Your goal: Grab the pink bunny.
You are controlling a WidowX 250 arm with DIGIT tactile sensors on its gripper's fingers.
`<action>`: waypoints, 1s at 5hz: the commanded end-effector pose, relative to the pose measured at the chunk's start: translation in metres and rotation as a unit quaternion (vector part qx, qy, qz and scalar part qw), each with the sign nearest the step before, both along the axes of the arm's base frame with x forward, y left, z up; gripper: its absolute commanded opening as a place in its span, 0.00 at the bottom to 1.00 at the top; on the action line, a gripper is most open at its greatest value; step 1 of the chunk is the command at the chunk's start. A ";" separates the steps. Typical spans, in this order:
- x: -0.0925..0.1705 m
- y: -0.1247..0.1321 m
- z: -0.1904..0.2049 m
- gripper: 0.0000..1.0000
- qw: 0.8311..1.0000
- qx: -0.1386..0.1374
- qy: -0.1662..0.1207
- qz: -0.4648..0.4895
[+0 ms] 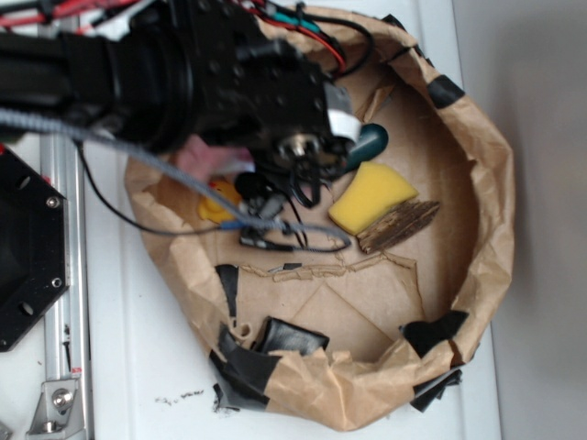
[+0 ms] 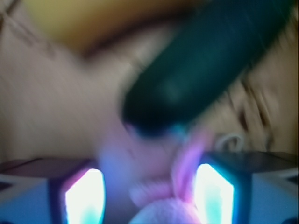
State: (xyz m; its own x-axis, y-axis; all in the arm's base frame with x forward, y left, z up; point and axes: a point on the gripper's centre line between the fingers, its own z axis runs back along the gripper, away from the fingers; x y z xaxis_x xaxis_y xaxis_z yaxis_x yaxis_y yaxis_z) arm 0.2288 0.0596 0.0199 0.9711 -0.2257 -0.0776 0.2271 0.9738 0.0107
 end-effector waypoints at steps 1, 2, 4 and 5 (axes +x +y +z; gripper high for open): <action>0.014 0.001 0.079 0.00 0.997 -0.015 -0.071 0.010; 0.021 -0.013 0.110 0.00 0.995 -0.022 -0.095 0.004; 0.040 -0.039 0.113 0.00 0.989 -0.060 -0.137 0.005; 0.040 -0.039 0.101 0.00 0.988 -0.079 -0.129 0.010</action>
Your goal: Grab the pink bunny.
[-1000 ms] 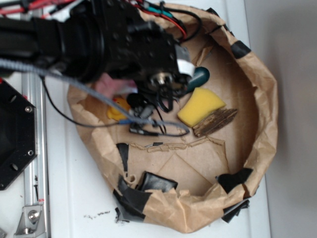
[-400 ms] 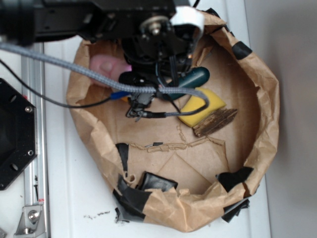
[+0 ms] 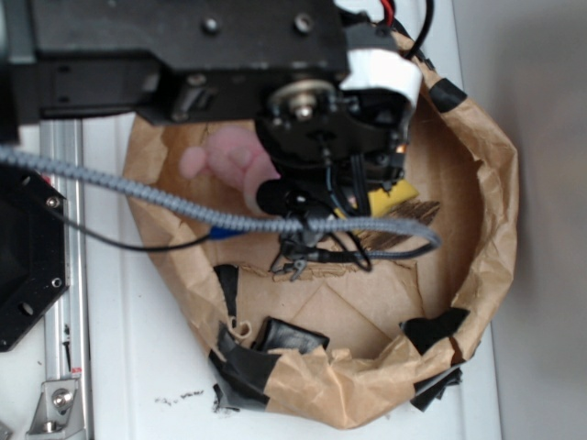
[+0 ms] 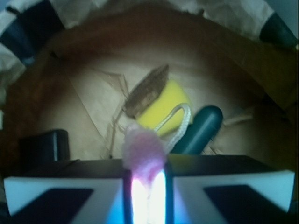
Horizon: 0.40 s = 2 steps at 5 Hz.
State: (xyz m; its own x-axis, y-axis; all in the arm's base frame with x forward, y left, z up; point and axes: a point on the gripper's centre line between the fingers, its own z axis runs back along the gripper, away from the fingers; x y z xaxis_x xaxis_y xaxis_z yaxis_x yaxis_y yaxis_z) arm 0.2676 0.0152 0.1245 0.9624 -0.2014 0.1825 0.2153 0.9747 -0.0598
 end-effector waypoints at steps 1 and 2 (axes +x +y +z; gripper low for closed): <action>0.006 -0.006 -0.015 0.00 0.999 -0.030 -0.009 -0.031; 0.010 -0.010 -0.027 0.80 0.999 0.001 0.000 -0.040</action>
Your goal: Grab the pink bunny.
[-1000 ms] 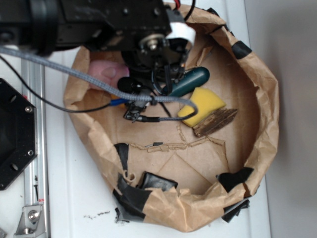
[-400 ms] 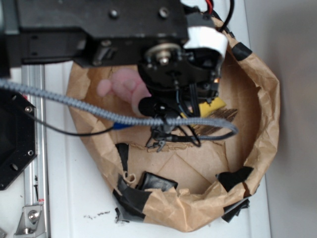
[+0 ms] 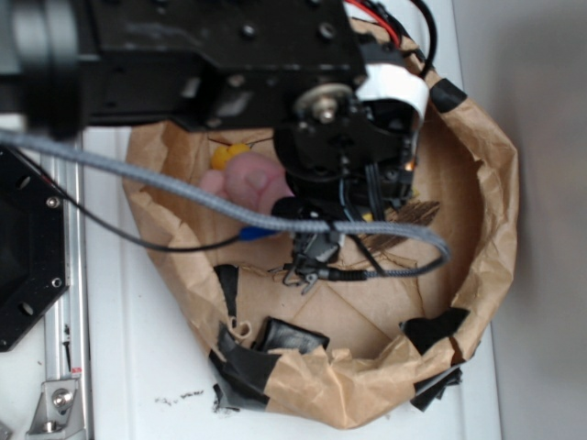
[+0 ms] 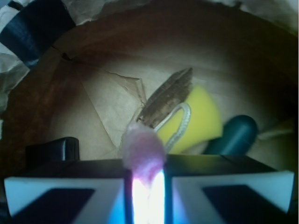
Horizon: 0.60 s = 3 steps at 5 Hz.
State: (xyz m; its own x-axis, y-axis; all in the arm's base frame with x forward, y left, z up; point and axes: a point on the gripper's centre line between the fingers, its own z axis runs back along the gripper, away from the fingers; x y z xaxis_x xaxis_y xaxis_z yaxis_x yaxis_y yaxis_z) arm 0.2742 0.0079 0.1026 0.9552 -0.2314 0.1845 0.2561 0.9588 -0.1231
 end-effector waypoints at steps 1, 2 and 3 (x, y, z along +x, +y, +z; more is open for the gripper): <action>0.001 -0.003 -0.011 1.00 0.999 0.035 -0.007 -0.010; -0.005 -0.002 -0.005 1.00 1.000 0.024 -0.010 -0.015; -0.016 0.008 -0.007 1.00 1.000 0.021 -0.009 -0.014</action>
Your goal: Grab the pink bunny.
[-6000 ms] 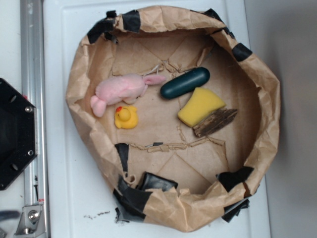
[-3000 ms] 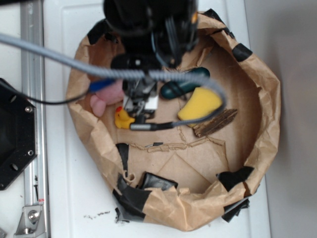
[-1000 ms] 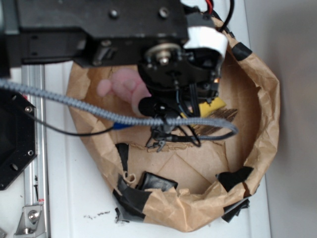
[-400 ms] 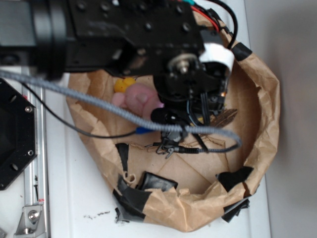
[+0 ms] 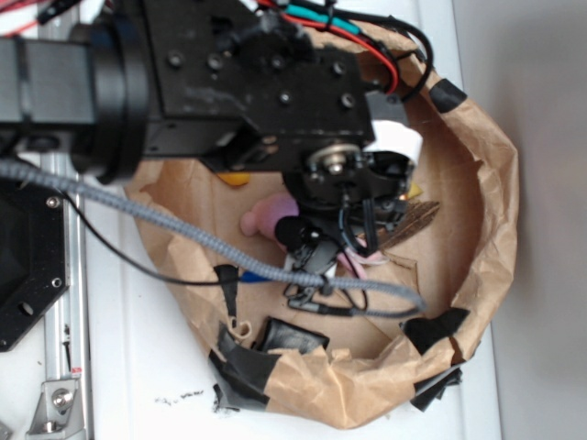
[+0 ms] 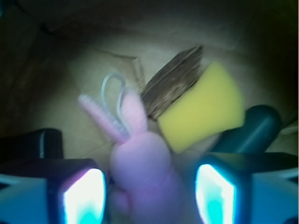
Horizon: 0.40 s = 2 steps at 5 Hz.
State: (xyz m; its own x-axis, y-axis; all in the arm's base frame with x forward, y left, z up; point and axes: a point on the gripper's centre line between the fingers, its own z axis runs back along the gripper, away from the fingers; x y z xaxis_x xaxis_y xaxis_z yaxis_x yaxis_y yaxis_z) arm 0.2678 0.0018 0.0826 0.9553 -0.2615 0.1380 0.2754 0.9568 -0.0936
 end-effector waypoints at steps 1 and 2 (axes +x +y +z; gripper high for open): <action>-0.023 0.017 -0.007 1.00 0.999 -0.031 -0.011 -0.005; -0.024 0.009 -0.032 1.00 0.999 -0.017 0.002 -0.032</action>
State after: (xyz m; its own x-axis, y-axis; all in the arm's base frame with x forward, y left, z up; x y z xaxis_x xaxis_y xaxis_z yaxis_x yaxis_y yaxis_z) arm 0.2415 0.0109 0.0429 0.9507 -0.2895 0.1107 0.3035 0.9422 -0.1421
